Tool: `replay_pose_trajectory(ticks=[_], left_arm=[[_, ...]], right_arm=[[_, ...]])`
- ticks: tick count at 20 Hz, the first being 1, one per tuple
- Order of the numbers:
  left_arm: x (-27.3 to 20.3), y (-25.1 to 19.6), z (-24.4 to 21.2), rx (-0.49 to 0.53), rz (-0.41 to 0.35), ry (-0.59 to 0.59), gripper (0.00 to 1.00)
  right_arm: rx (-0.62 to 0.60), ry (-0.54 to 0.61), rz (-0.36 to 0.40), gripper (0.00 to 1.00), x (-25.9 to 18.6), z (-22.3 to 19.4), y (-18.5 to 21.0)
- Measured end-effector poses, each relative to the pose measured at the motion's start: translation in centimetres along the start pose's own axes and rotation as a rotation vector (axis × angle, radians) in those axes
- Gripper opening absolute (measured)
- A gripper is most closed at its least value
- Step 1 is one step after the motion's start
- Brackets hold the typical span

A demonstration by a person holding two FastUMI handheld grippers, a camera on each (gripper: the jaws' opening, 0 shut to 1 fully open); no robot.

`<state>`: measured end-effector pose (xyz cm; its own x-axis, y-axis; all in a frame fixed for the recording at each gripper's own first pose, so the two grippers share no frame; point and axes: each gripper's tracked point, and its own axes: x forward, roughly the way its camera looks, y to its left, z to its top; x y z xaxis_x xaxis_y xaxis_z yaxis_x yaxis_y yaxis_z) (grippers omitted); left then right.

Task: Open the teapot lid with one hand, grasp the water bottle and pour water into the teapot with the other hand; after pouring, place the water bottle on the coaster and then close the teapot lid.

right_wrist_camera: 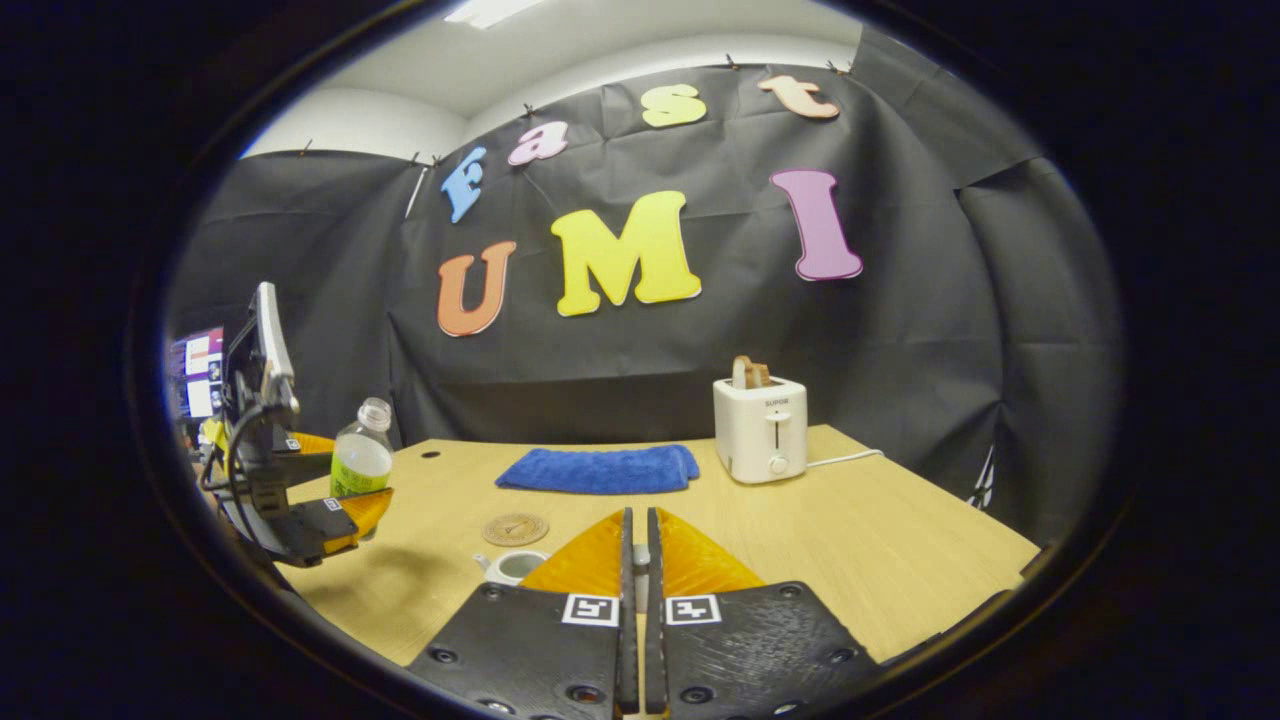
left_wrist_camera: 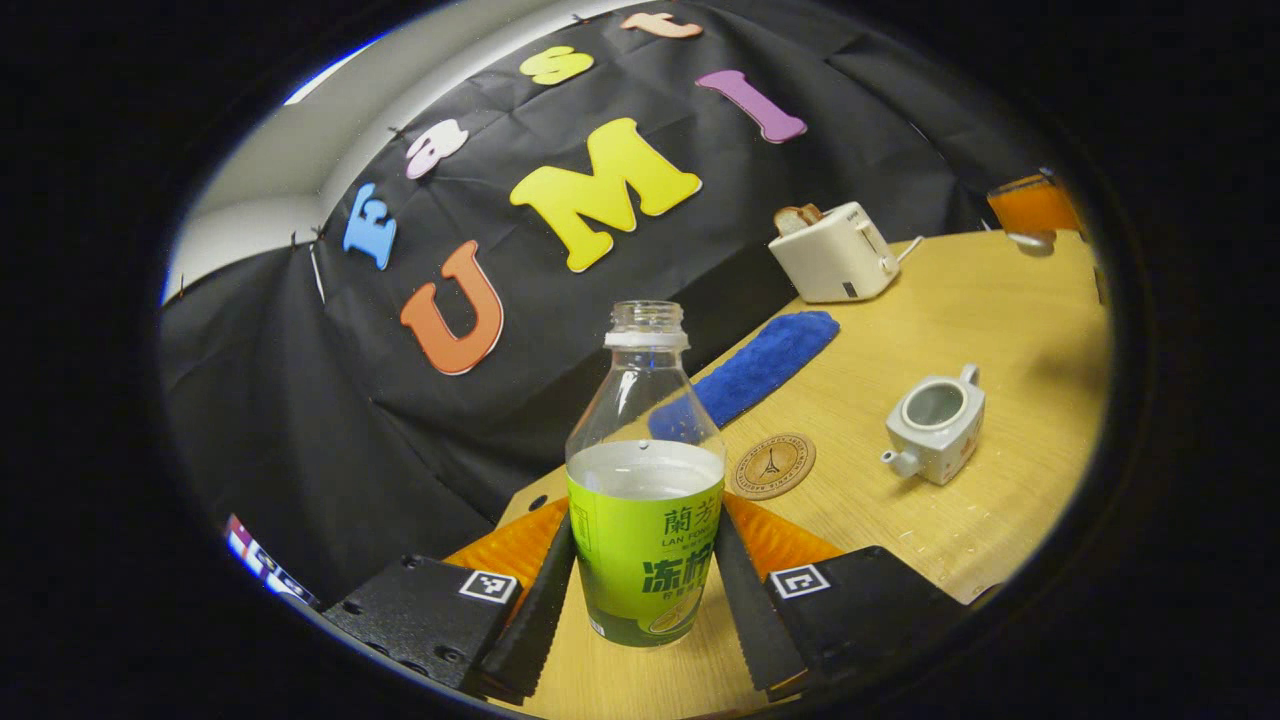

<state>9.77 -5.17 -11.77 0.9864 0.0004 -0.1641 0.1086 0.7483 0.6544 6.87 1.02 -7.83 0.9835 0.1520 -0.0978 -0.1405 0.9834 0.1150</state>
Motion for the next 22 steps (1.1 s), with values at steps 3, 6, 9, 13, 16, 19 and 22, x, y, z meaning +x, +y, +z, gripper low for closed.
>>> replay_pose_trajectory(ticks=[3, 6, 9, 13, 16, 19, 22], left_arm=[[0.3, -0.3, 0.4, 0.129, 0.004, 0.006, 0.76], [0.5, -0.6, 1.0, 0.289, 0.016, 0.001, 0.76], [0.6, -1.4, 2.1, 0.427, 0.011, -0.015, 0.76], [0.9, -2.6, 3.3, 0.589, -0.009, -0.015, 0.76], [1.7, -3.2, 3.2, 0.716, -0.035, 0.019, 0.73], [1.5, -3.2, 3.5, 0.851, -0.023, 0.036, 0.76], [1.6, -3.9, 3.8, 0.983, -0.028, 0.044, 0.76]], right_arm=[[0.001, 0.005, -0.013, 0.02, 0.1, 0.0, -0.7], [0.012, 0.008, -0.029, 0.02, 0.2, 0.1, -1.4], [0.016, 0.008, -0.042, 0.02, 0.1, 0.1, -2.0], [0.011, 0.012, -0.063, 0.02, 0.1, 0.0, -2.9], [0.015, 0.019, -0.079, 0.03, 0.1, -0.1, -3.7], [0.010, 0.011, -0.107, 0.02, 0.0, 0.2, -4.5], [0.008, 0.000, -0.113, 0.02, -0.2, 0.4, -4.5]])
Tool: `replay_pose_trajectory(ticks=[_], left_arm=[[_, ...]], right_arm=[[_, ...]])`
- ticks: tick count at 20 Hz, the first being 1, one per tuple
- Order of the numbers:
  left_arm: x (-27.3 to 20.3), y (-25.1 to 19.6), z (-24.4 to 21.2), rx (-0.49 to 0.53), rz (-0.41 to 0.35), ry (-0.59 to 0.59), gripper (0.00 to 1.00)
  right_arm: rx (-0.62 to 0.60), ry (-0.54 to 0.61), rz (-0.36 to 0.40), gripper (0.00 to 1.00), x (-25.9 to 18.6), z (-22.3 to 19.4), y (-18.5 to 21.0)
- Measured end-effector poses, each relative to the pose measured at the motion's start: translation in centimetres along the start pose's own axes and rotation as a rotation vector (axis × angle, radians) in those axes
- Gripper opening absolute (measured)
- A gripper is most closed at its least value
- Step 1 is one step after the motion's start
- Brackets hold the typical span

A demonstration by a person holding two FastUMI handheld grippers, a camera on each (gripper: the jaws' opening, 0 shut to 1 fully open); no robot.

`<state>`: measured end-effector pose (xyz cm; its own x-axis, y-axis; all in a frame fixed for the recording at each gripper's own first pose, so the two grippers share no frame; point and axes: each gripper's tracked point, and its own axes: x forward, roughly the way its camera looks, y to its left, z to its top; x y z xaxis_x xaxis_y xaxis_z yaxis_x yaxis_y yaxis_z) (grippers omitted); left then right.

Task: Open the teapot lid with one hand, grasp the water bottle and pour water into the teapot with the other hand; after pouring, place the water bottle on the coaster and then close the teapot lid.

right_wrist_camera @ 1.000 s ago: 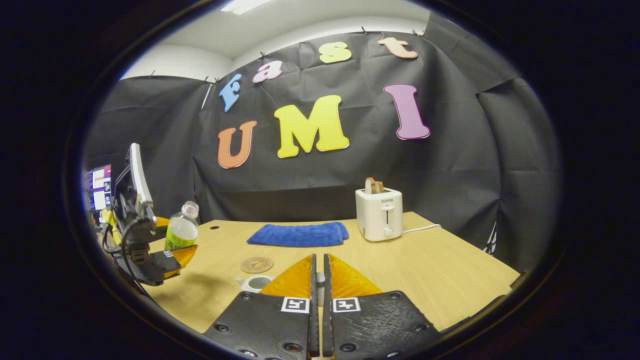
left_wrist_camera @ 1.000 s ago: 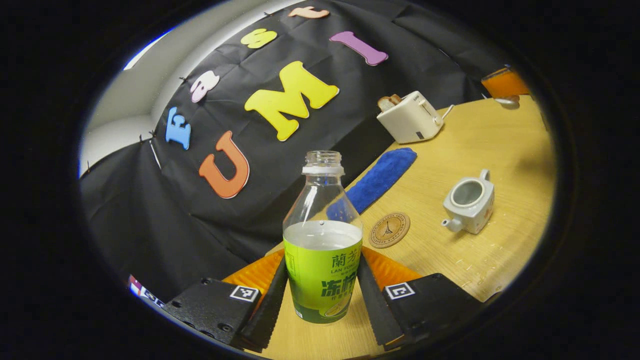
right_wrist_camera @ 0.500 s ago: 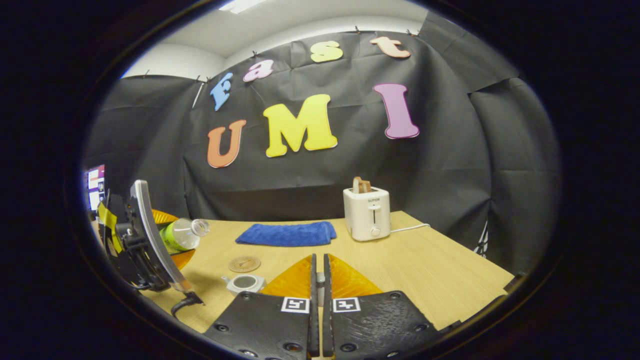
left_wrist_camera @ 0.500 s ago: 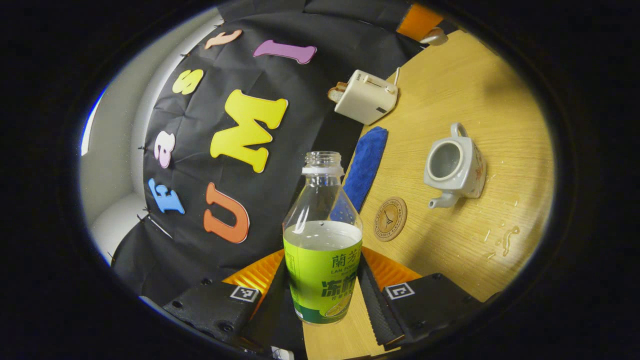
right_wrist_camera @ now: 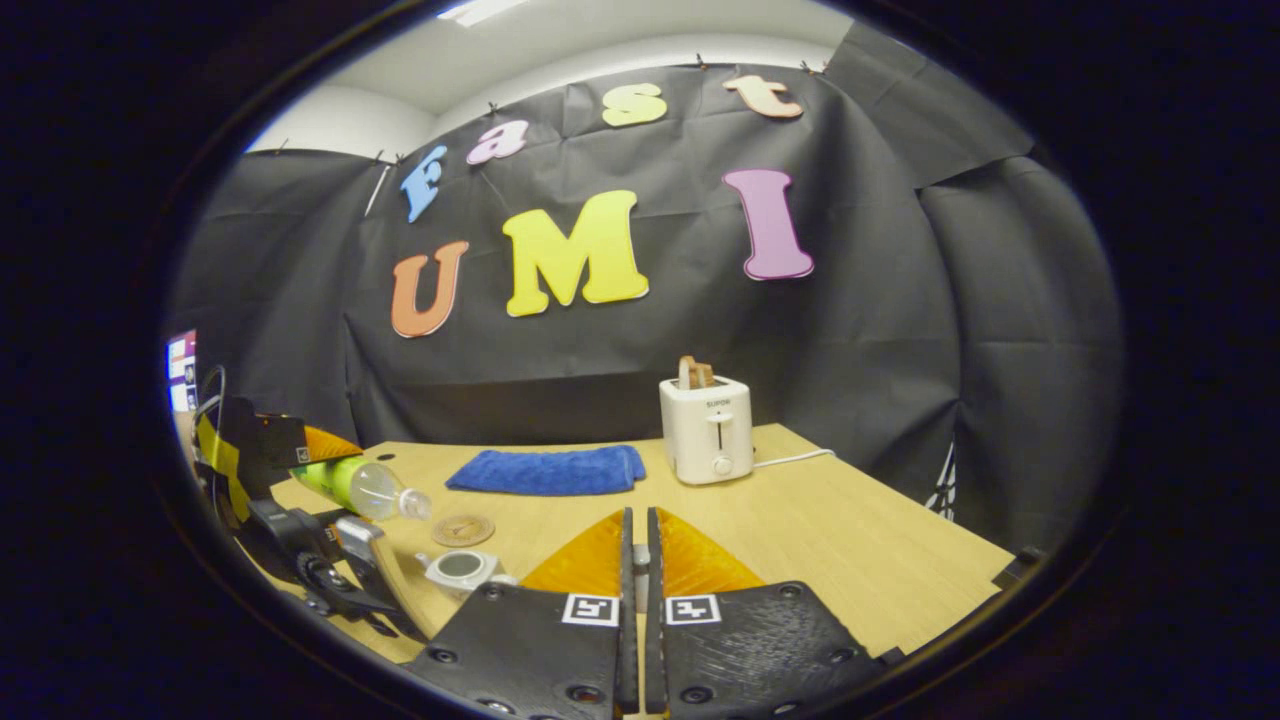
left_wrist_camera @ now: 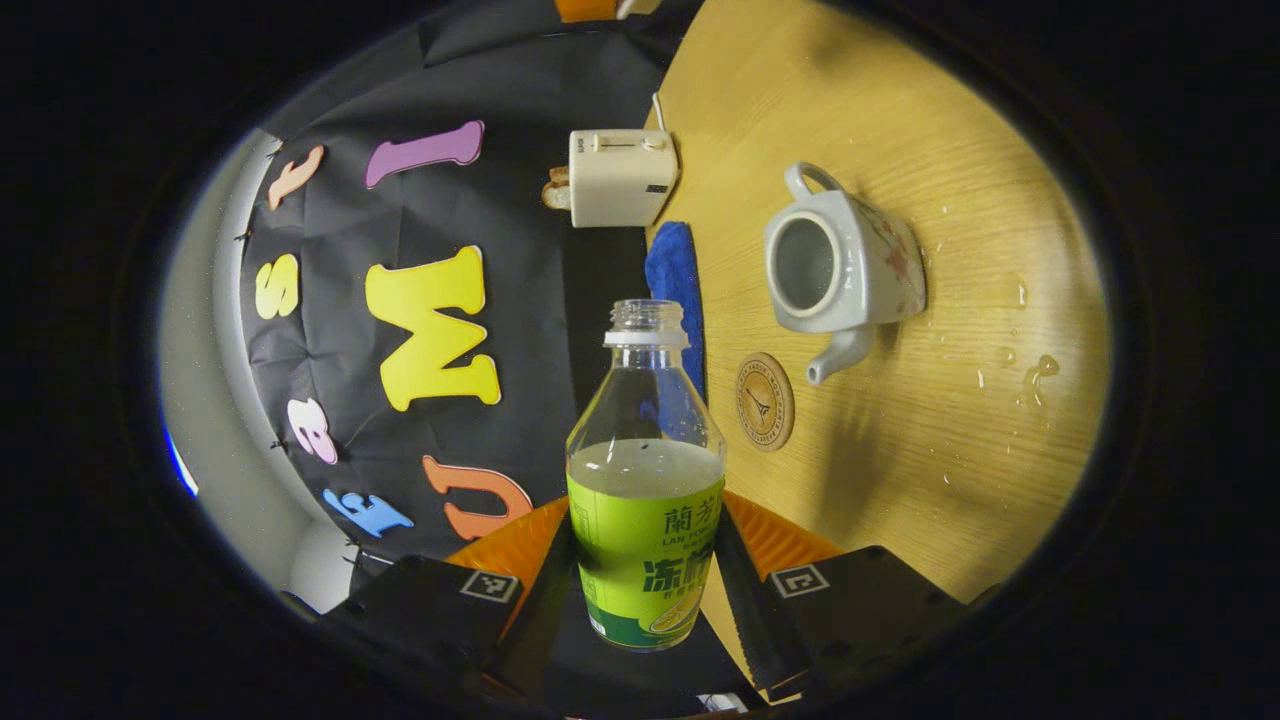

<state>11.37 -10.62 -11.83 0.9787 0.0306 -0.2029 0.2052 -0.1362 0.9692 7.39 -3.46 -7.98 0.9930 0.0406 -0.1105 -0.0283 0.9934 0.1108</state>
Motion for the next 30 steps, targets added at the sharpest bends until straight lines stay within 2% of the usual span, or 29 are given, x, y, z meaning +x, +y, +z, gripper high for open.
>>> replay_pose_trajectory(ticks=[2, 3, 7, 25, 30], left_arm=[[-0.3, -0.2, 0.1, 0.068, -0.001, 0.012, 0.73], [-0.1, -0.2, 0.3, 0.108, -0.005, 0.019, 0.76], [-0.3, -0.3, 0.3, 0.186, 0.000, 0.036, 0.76], [-0.6, 1.7, 1.7, 0.430, 0.058, 0.069, 0.76], [-0.6, 1.6, 2.0, 0.459, 0.067, 0.072, 0.76]], right_arm=[[-0.010, -0.009, -0.009, 0.02, 0.0, 0.3, -0.2], [-0.013, -0.012, -0.006, 0.02, -0.2, 0.5, -0.1], [-0.009, -0.011, -0.001, 0.02, -0.1, 0.4, -0.1], [-0.008, -0.011, -0.001, 0.02, -0.1, 0.4, -0.3], [-0.010, -0.010, 0.004, 0.02, -0.1, 0.4, -0.1]])
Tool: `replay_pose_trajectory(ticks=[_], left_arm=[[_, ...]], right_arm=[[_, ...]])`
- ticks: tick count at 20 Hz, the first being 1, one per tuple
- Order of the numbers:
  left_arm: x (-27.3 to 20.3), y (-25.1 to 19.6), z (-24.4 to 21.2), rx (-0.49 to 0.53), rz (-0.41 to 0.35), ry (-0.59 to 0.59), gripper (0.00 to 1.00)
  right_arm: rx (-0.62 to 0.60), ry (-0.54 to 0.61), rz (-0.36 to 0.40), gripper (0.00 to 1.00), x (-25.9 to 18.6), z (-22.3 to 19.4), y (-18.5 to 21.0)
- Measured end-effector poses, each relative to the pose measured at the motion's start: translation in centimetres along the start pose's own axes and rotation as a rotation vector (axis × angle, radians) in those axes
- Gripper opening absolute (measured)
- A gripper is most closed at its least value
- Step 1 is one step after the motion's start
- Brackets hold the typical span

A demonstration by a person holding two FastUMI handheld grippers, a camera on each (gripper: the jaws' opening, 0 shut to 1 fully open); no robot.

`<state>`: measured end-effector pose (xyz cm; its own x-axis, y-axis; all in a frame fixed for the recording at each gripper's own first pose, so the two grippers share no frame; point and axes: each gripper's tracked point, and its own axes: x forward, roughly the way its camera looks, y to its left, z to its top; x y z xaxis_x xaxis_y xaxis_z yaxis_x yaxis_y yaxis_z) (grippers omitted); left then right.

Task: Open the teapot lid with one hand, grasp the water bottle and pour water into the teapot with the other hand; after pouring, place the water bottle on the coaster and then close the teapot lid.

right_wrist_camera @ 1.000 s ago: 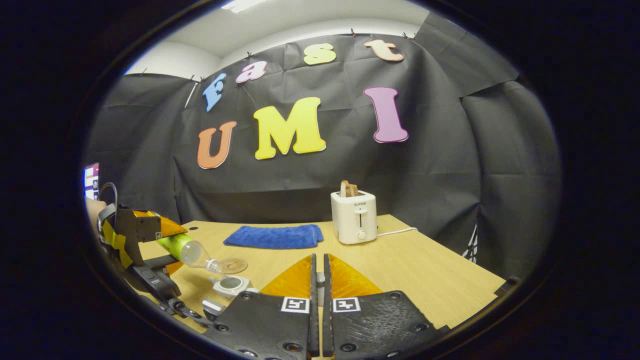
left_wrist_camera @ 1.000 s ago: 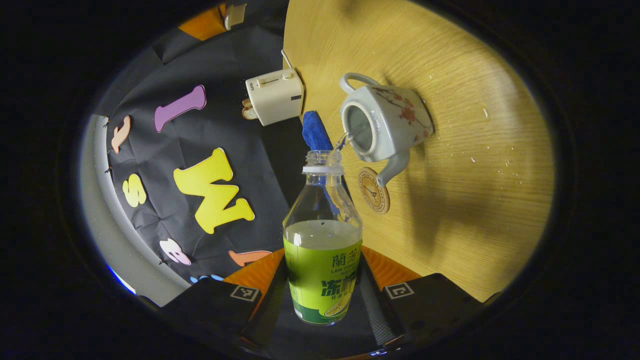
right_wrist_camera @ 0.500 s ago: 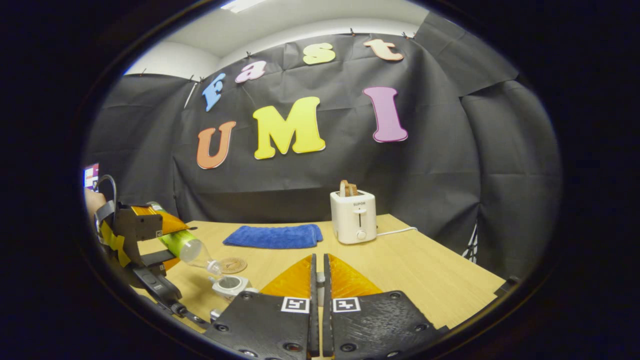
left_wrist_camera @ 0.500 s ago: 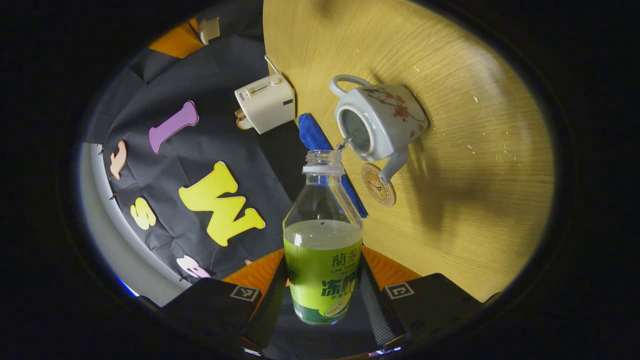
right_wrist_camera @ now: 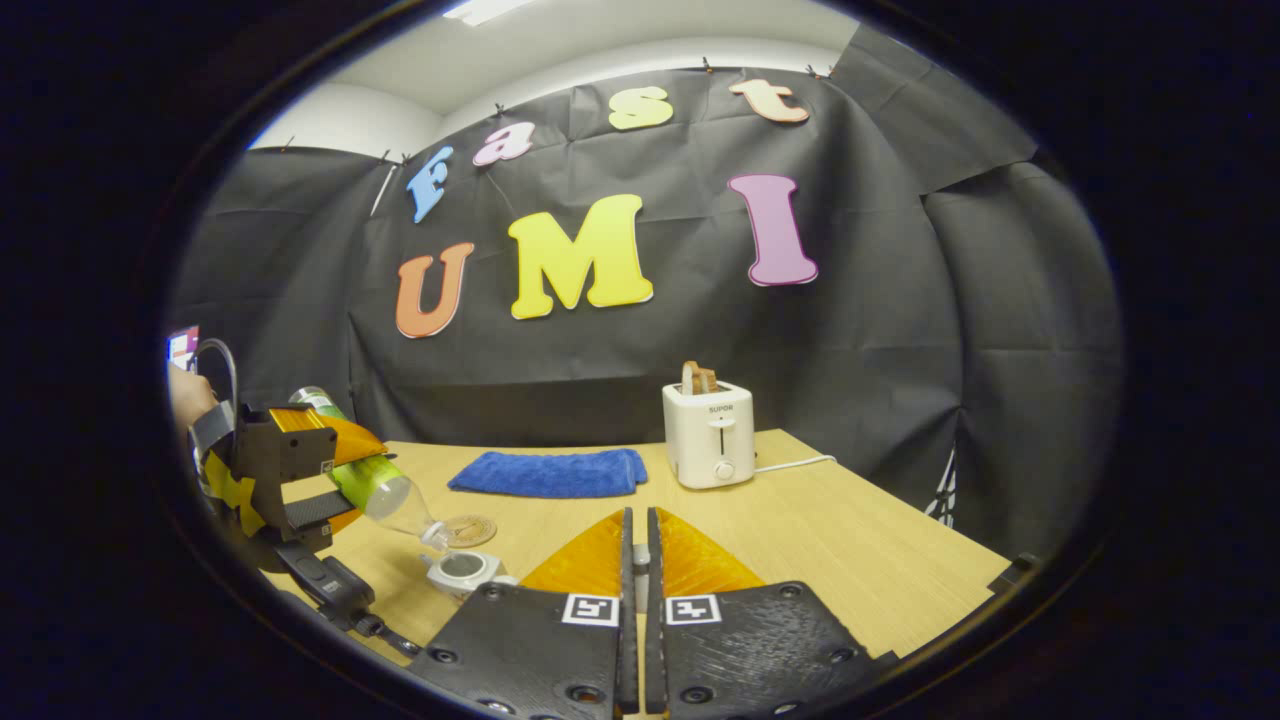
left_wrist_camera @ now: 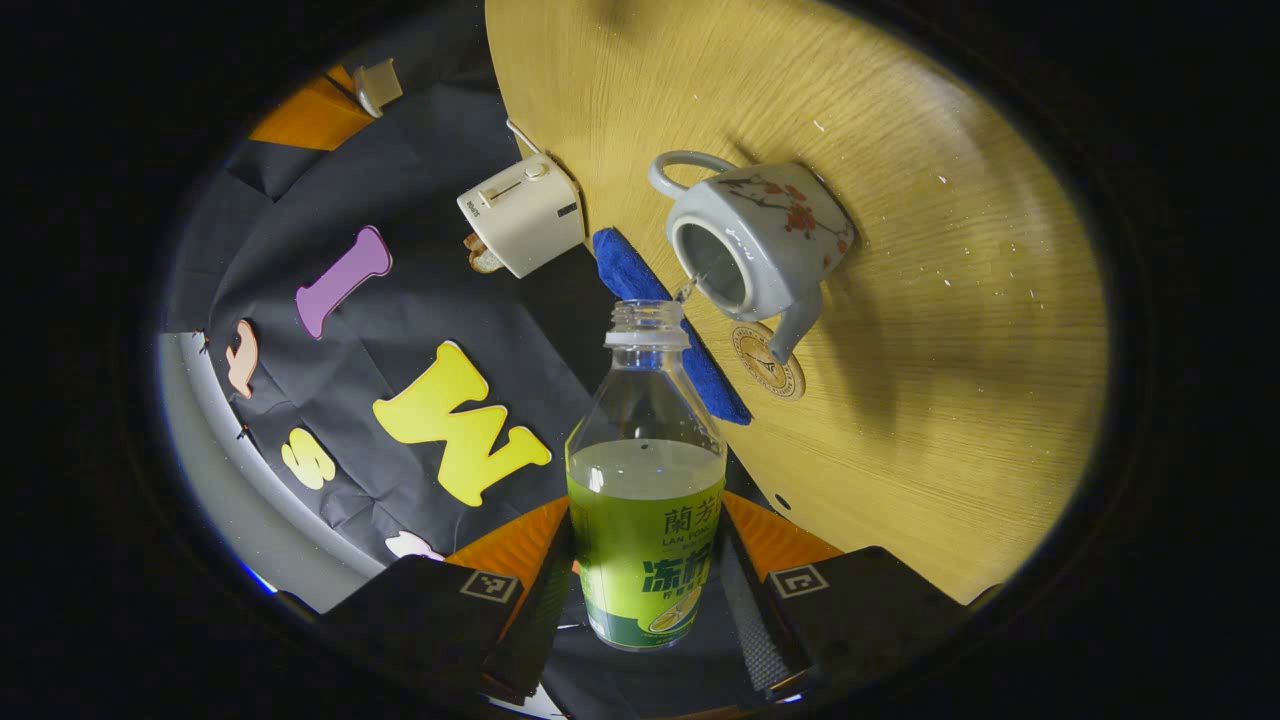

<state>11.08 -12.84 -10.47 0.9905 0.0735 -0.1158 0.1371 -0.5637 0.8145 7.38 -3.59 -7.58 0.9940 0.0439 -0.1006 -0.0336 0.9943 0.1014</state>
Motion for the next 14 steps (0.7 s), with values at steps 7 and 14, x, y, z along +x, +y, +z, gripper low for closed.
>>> replay_pose_trajectory(ticks=[7, 14], left_arm=[[0.4, -0.2, -0.1, 0.006, 0.006, 0.003, 0.76], [1.1, -1.2, 0.5, -0.322, 0.003, -0.064, 0.75]], right_arm=[[0.004, 0.009, -0.001, 0.02, 0.1, -0.3, -0.2], [0.004, -0.003, -0.019, 0.02, -0.1, 0.2, -0.9]])
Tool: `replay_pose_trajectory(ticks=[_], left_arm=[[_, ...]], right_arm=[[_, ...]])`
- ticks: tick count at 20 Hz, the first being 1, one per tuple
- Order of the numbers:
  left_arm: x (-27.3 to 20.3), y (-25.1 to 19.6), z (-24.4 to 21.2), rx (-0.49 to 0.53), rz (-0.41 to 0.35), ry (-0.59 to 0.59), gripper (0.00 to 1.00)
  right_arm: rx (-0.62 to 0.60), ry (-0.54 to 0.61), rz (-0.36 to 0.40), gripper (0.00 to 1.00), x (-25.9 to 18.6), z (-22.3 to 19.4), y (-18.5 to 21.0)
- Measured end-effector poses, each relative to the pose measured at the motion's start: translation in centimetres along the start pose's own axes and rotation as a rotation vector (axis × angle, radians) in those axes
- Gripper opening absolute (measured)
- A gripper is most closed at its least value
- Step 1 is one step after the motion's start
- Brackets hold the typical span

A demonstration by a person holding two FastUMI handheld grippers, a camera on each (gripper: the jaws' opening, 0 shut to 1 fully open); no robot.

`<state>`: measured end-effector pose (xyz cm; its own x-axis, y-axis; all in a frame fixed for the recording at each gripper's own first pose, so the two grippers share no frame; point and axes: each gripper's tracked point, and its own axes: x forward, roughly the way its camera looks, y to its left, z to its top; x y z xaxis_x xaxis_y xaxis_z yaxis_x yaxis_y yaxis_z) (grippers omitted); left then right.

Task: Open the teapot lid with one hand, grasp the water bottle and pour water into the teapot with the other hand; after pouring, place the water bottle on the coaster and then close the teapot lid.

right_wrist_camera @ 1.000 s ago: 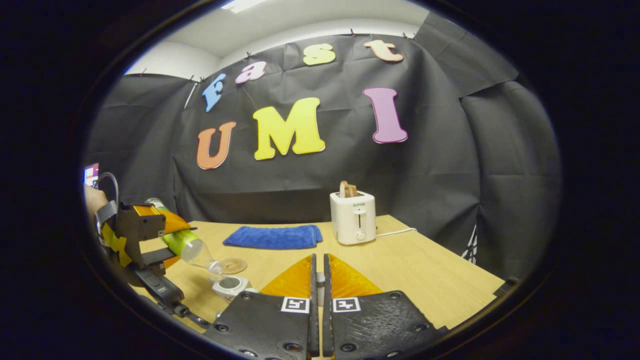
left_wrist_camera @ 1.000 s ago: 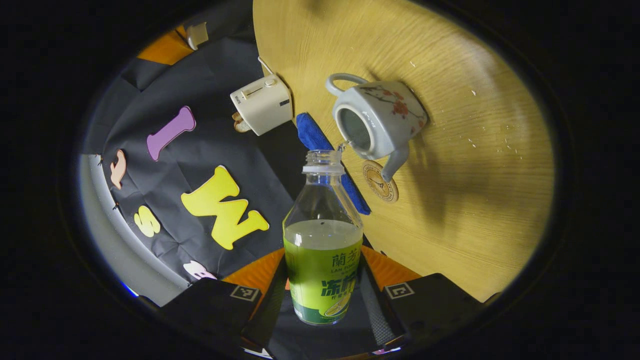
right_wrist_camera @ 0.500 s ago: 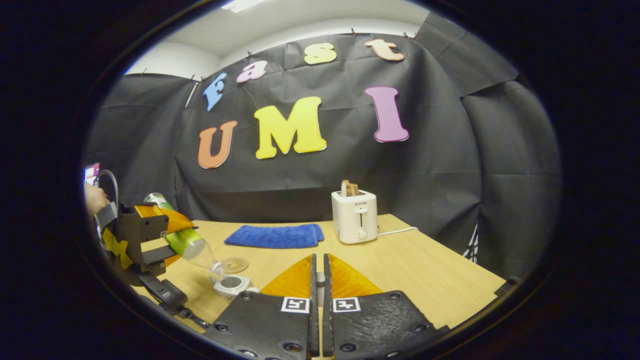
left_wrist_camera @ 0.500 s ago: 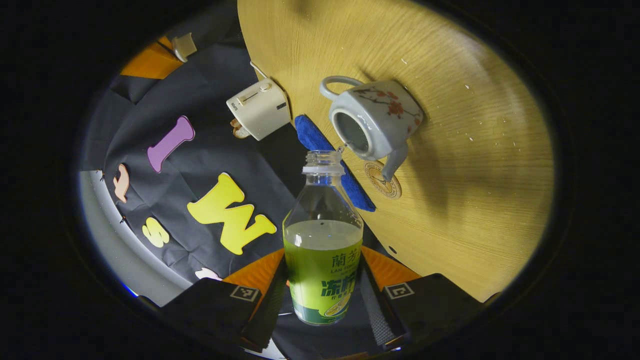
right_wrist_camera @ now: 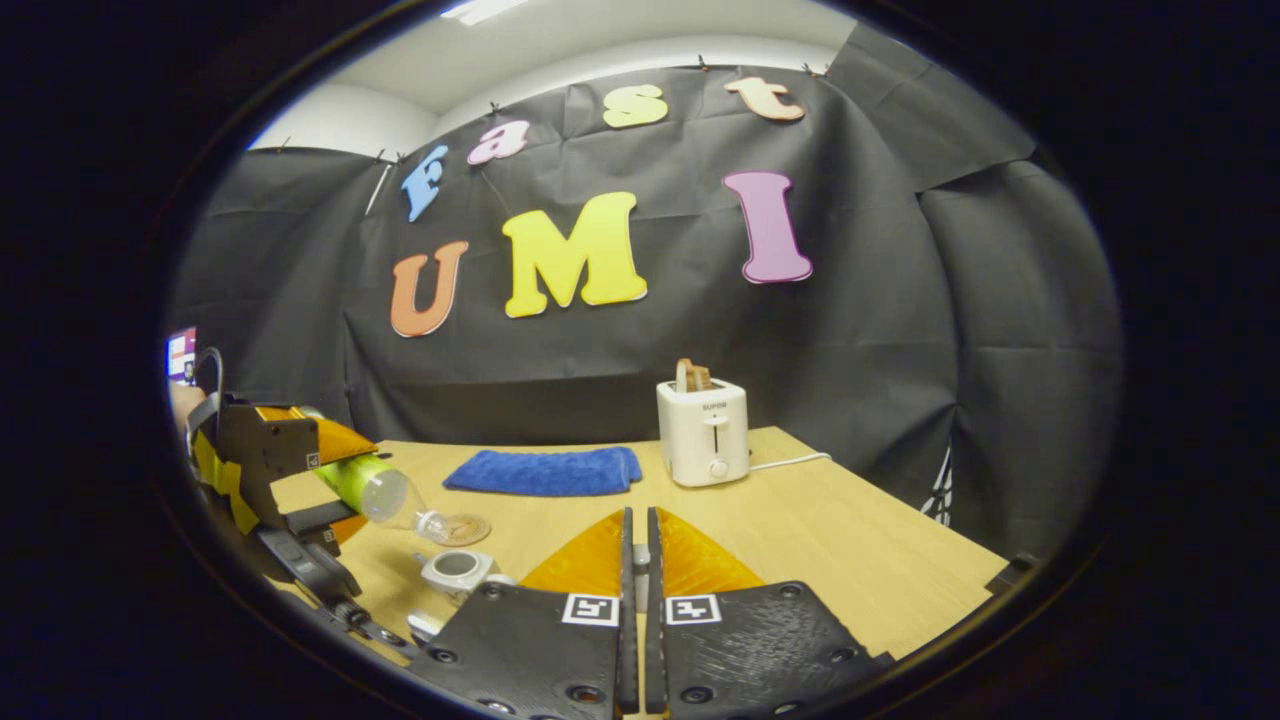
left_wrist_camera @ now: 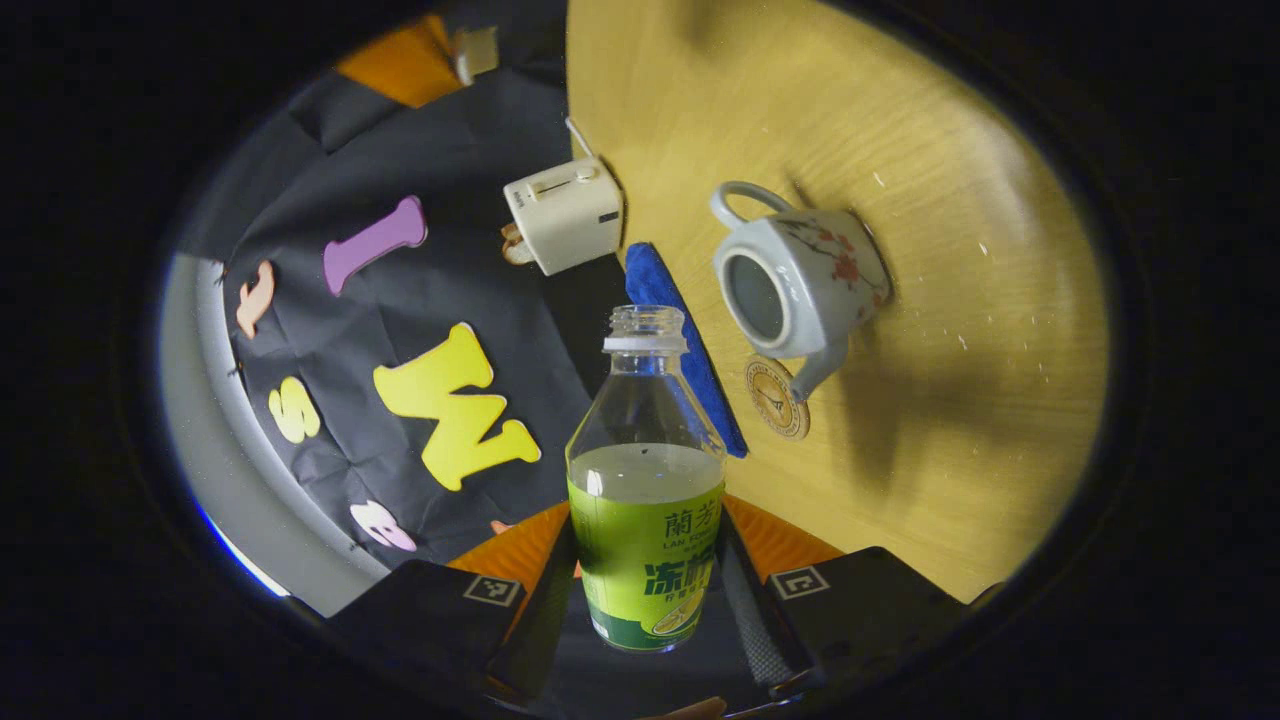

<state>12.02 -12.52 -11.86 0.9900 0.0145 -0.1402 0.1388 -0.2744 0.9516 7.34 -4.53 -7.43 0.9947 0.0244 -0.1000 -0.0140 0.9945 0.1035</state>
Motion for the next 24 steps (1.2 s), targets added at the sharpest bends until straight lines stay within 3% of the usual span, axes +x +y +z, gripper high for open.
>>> replay_pose_trajectory(ticks=[3, 5, 9, 11, 13, 14, 18, 24], left_arm=[[1.1, 1.9, -1.5, -0.364, 0.041, 0.031, 0.72], [1.9, 2.4, -2.2, -0.535, 0.052, 0.041, 0.75], [4.0, 3.5, -4.1, -0.977, 0.054, 0.079, 0.75], [5.4, 3.4, -3.4, -1.276, 0.016, 0.026, 0.76], [6.2, 4.1, -2.7, -1.447, 0.030, -0.034, 0.76], [6.8, 4.4, -2.9, -1.509, 0.059, -0.044, 0.76], [10.1, 2.3, -1.5, -1.719, 0.023, -0.120, 0.78], [12.0, 1.0, 1.3, -1.852, -0.058, -0.199, 0.78]], right_arm=[[0.003, -0.008, -0.026, 0.02, -0.1, 0.3, -0.9], [0.012, -0.001, -0.025, 0.02, 0.0, 0.1, -1.0], [0.011, 0.005, -0.030, 0.02, 0.2, -0.2, -0.9], [0.007, 0.008, -0.024, 0.02, 0.3, -0.5, -0.6], [0.006, 0.012, -0.018, 0.02, 0.3, -0.7, -0.4], [0.004, 0.013, -0.018, 0.02, 0.4, -0.8, -0.4], [-0.008, 0.037, -0.007, 0.02, 1.0, -1.9, 0.2], [0.038, 0.061, -0.014, 0.02, 2.1, -3.4, 0.0]])
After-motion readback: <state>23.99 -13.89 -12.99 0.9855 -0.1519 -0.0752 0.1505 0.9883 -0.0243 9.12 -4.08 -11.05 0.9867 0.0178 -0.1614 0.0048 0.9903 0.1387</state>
